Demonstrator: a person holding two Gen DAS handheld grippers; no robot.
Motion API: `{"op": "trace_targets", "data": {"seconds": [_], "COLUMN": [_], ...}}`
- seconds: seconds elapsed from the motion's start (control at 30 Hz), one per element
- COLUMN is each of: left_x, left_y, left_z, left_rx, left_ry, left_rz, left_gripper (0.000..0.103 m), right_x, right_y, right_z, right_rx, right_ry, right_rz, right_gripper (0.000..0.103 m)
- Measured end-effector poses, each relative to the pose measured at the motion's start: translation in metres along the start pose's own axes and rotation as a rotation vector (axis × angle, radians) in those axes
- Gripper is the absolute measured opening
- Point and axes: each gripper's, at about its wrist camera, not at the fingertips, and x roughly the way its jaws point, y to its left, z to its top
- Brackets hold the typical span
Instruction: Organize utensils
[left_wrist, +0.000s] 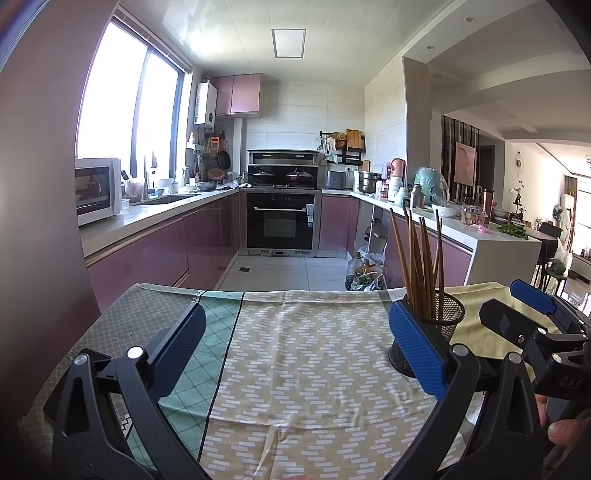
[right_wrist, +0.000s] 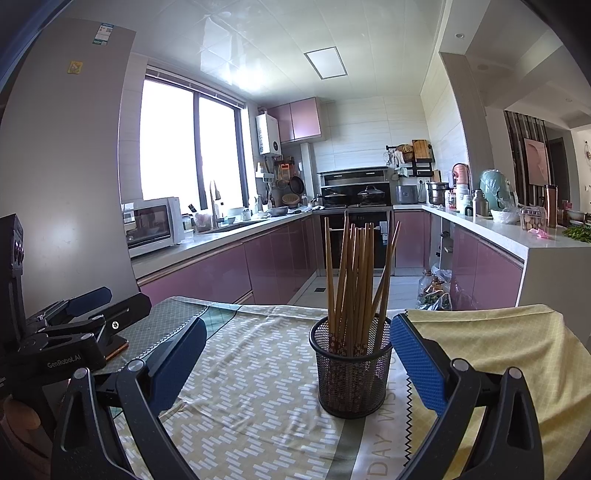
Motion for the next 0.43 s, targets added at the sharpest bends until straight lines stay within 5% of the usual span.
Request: {"op": "trace_targets", "data": {"seconds": [0.23,0.43], "left_x": [0.008,0.036], "left_y": [0.003,0.026], "left_z": [-0.004,-0.016], "left_rx": [0.002,-0.024], "left_ry": [0.047,0.195], "left_rz": [0.003,0.026], "left_gripper": [0.097,0.097], "right_x": [0.003,0.040], "right_y": [-0.024,-0.117], "right_z": [-0.005,-0.031], "right_rx": [0.003,0.076], "right_ry": [0.048,0.387], "right_rz": [-0.065,-0.301], "right_gripper": [0.096,0.096]}}
